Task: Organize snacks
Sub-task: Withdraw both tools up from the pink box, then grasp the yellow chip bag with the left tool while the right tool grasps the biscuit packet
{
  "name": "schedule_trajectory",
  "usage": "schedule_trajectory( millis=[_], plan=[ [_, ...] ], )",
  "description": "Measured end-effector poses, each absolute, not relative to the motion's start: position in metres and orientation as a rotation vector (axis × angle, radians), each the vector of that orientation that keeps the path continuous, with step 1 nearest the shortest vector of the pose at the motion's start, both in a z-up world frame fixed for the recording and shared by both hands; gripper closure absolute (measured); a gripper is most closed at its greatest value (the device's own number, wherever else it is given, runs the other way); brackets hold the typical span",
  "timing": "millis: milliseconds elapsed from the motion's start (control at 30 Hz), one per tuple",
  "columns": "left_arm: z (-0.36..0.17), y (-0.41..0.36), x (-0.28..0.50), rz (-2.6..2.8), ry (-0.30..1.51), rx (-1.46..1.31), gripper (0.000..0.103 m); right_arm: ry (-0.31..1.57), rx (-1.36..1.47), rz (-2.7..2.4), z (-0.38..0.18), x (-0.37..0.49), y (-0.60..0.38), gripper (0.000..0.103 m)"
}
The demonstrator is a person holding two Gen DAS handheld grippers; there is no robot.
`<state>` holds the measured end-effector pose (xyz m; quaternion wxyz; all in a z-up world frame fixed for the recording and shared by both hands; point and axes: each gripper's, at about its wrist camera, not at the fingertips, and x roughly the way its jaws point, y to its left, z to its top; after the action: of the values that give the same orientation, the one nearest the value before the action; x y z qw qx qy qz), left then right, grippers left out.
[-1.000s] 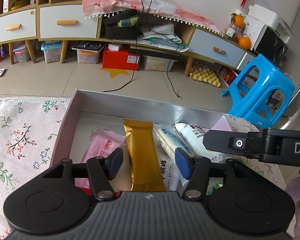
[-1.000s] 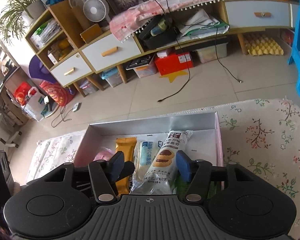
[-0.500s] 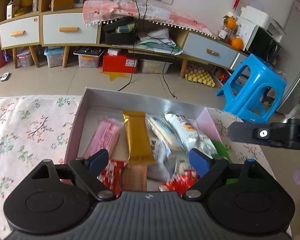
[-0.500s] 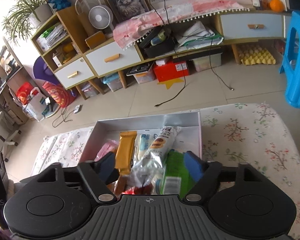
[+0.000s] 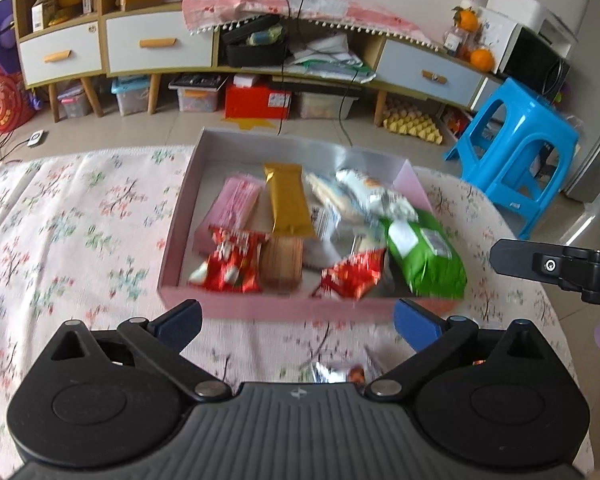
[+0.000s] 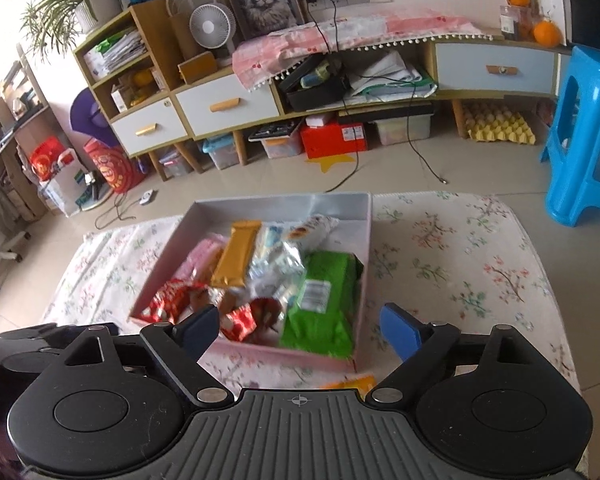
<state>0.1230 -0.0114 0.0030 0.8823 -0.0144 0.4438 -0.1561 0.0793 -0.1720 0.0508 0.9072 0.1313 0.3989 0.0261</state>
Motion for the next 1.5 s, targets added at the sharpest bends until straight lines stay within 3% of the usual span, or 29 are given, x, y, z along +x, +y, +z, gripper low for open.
schedule_trajectory(
  millis=[400,600,700,900,967,1133,1500],
  plan=[
    [-0.027,-0.03,0.09,-0.273,1.006,-0.044,0.001,0.913,0.305,-0.152,-0.002,0.063,-0.209,0.013],
    [-0.042,-0.048,0.086,-0.295,1.06,-0.032,0.01,0.982,0.355,-0.272,-0.031,0.068,-0.234,0.014],
    [-0.05,-0.057,0.082,-0.302,1.075,0.014,0.021,1.012,0.353,-0.274,-0.042,0.071,-0.233,0.017],
    [-0.053,-0.062,0.069,-0.324,1.05,0.105,0.033,1.014,0.233,-0.245,-0.05,0.071,-0.221,0.039],
    [-0.053,-0.06,0.065,-0.334,1.035,0.135,0.037,1.005,0.156,-0.222,-0.05,0.067,-0.214,0.051],
    [-0.05,-0.048,0.054,-0.378,0.998,0.18,0.052,0.979,0.105,-0.131,-0.048,0.053,-0.214,0.053],
    [-0.043,0.001,0.024,-0.465,0.928,0.19,0.054,0.947,0.04,0.011,-0.046,0.01,-0.216,0.053]
  ],
)
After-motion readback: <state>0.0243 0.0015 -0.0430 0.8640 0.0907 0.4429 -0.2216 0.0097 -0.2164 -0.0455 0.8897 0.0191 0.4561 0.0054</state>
